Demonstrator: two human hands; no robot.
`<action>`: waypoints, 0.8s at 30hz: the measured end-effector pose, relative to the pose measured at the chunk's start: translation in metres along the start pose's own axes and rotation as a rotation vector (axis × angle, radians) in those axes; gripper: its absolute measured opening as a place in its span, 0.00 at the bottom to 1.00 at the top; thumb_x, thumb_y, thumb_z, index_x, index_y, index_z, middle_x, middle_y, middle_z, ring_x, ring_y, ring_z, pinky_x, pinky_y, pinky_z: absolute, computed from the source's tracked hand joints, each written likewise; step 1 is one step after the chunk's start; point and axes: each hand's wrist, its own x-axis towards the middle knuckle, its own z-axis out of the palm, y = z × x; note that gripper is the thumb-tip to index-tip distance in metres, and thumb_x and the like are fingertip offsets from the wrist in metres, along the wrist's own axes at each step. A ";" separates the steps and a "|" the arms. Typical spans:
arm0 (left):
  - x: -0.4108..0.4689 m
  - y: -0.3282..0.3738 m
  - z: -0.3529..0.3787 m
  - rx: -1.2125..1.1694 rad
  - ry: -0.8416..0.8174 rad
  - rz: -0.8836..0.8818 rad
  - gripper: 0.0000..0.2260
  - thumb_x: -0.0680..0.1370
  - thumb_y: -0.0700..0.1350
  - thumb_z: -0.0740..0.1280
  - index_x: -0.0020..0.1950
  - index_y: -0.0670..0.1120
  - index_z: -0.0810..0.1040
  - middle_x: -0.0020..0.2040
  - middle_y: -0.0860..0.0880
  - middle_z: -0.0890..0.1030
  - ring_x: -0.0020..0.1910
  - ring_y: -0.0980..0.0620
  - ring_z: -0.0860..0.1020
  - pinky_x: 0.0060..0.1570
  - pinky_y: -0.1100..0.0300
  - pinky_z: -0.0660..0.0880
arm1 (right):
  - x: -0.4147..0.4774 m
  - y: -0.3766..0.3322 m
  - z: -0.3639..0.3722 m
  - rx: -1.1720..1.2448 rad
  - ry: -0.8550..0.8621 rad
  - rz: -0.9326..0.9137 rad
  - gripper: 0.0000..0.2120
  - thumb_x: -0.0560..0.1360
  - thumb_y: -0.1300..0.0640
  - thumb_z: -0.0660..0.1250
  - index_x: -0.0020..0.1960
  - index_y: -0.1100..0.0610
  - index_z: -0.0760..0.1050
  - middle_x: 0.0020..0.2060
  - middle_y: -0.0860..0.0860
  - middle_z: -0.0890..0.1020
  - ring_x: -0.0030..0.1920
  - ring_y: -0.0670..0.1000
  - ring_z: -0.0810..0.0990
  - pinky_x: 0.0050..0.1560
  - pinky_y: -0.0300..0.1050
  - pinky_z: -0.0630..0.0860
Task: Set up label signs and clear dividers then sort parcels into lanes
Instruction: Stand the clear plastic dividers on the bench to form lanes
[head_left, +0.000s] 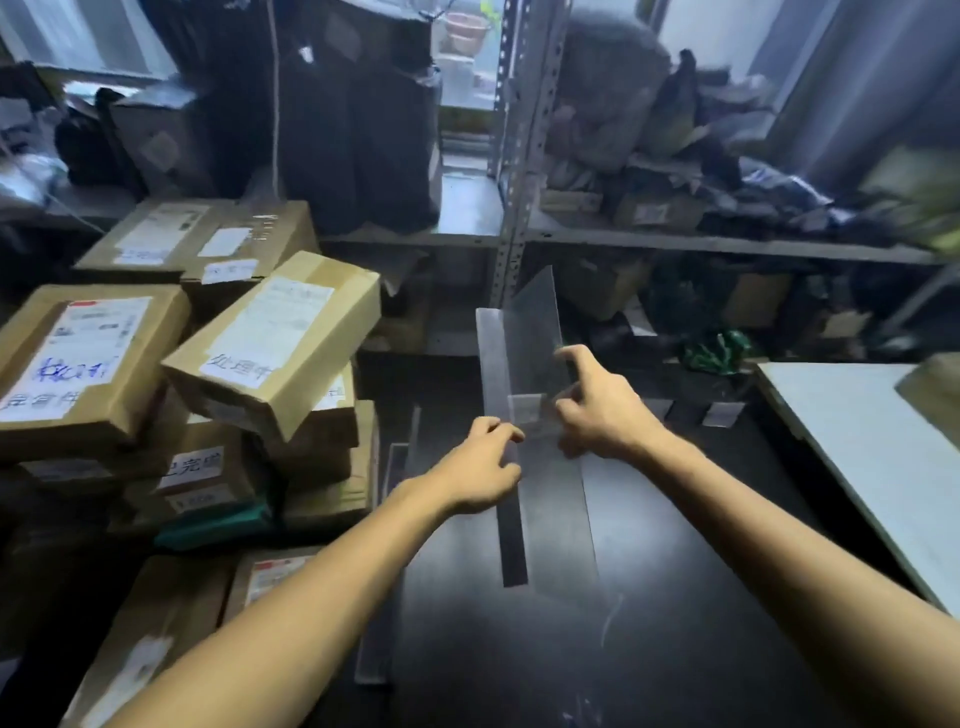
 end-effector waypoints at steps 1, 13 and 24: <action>0.011 0.011 0.011 0.009 -0.029 0.000 0.22 0.79 0.48 0.61 0.73 0.53 0.64 0.79 0.51 0.51 0.68 0.46 0.72 0.59 0.58 0.68 | 0.000 0.016 -0.007 -0.008 0.010 0.008 0.26 0.75 0.63 0.59 0.69 0.47 0.60 0.50 0.57 0.82 0.37 0.57 0.85 0.44 0.58 0.83; 0.123 0.071 0.065 0.235 -0.246 -0.033 0.30 0.80 0.49 0.60 0.79 0.53 0.52 0.81 0.44 0.48 0.76 0.39 0.60 0.73 0.44 0.62 | 0.078 0.135 -0.051 0.068 -0.007 0.087 0.23 0.74 0.63 0.61 0.67 0.50 0.62 0.39 0.54 0.84 0.35 0.56 0.85 0.41 0.57 0.84; 0.228 0.007 0.075 -0.054 -0.244 -0.191 0.29 0.81 0.46 0.61 0.80 0.49 0.53 0.79 0.45 0.60 0.75 0.46 0.63 0.71 0.56 0.61 | 0.191 0.167 0.000 -0.039 -0.066 0.119 0.25 0.77 0.62 0.59 0.71 0.51 0.60 0.39 0.56 0.83 0.40 0.59 0.84 0.49 0.59 0.82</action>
